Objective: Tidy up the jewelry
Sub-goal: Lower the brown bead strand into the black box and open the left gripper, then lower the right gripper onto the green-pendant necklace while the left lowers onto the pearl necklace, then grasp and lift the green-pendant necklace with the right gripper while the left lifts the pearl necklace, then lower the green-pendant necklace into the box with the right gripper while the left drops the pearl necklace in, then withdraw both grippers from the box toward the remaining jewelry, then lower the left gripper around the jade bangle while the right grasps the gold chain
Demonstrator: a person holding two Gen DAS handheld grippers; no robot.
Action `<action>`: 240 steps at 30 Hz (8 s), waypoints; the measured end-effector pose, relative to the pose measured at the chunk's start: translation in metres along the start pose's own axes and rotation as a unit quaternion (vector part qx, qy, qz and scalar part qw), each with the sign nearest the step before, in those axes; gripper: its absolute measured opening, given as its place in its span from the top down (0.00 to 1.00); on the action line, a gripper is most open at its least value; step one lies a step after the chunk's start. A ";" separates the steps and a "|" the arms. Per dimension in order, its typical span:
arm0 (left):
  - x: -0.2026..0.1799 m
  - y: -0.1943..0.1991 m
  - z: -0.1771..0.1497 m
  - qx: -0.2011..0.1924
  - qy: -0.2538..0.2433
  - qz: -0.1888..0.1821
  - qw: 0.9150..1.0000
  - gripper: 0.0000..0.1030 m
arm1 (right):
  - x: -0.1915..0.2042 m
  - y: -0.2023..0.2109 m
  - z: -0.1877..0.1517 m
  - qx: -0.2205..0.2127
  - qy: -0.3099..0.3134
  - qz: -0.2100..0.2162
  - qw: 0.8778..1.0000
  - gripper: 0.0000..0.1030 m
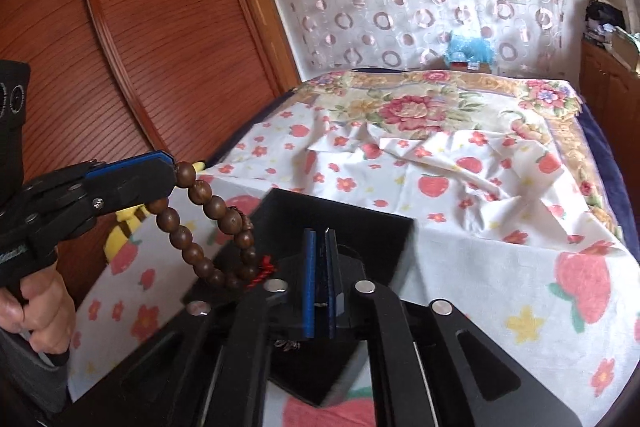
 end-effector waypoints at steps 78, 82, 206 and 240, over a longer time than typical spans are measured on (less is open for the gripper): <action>0.005 0.089 -0.212 0.095 0.027 0.020 0.995 0.72 | 0.035 0.091 -0.145 0.062 0.075 -0.098 0.990 0.84; 0.005 0.085 -0.211 0.100 0.025 0.023 0.994 0.72 | 0.037 0.107 -0.132 0.040 0.075 -0.100 0.991 0.84; -0.008 0.053 0.055 -0.061 -0.027 0.015 0.998 0.96 | 0.004 0.045 -0.040 0.016 0.081 -0.068 0.994 0.83; -0.020 0.061 -0.185 0.093 0.000 0.039 0.995 0.28 | 0.008 0.089 -0.182 0.093 0.083 -0.105 0.987 0.76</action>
Point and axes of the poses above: each gripper's, at about its wrist camera, not at the fingertips, and y roughly against the way its jaws point, x to its left, z to its top, the point moved 10 cm from there along -y, roughly the way its jaws point, and after that the axes turned 2 degrees about -x, right-handed, at the moved point
